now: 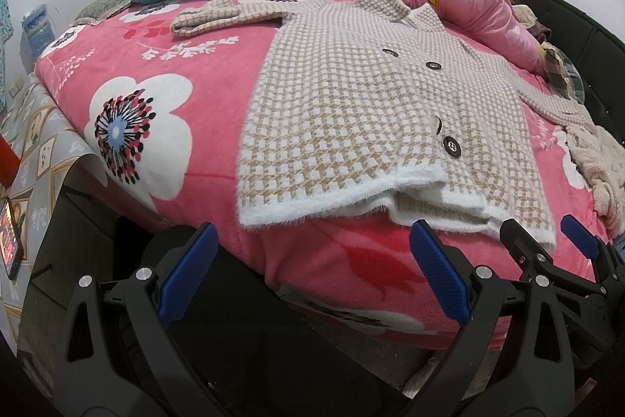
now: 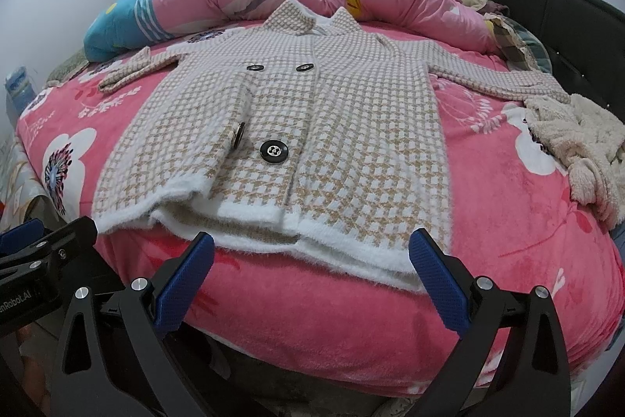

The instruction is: Fold large clothes

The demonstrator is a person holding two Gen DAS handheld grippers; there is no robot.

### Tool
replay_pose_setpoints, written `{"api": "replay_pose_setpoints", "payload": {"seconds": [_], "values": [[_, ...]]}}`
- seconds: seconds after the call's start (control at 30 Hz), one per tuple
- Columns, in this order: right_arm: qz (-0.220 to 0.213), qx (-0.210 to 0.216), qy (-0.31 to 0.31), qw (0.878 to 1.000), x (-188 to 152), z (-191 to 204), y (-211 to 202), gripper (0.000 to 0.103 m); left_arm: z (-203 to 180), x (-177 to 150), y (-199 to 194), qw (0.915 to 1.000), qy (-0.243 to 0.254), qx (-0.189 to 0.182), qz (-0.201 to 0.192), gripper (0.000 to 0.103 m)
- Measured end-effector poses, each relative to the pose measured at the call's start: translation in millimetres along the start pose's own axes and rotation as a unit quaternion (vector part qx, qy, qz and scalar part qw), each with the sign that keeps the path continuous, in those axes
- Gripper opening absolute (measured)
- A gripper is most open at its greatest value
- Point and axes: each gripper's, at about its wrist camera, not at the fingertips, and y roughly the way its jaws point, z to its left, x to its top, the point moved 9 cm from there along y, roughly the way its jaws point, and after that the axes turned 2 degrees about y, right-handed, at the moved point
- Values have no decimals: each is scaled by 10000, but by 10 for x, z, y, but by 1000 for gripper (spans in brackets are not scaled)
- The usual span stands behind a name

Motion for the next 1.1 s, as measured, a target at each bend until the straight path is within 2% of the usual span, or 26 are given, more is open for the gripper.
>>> {"api": "replay_pose_setpoints", "payload": {"seconds": [1.1], "values": [[12,9,12,10000,7,24,-16,97,-17,45,-30,10000,25,0,-17,95]]}}
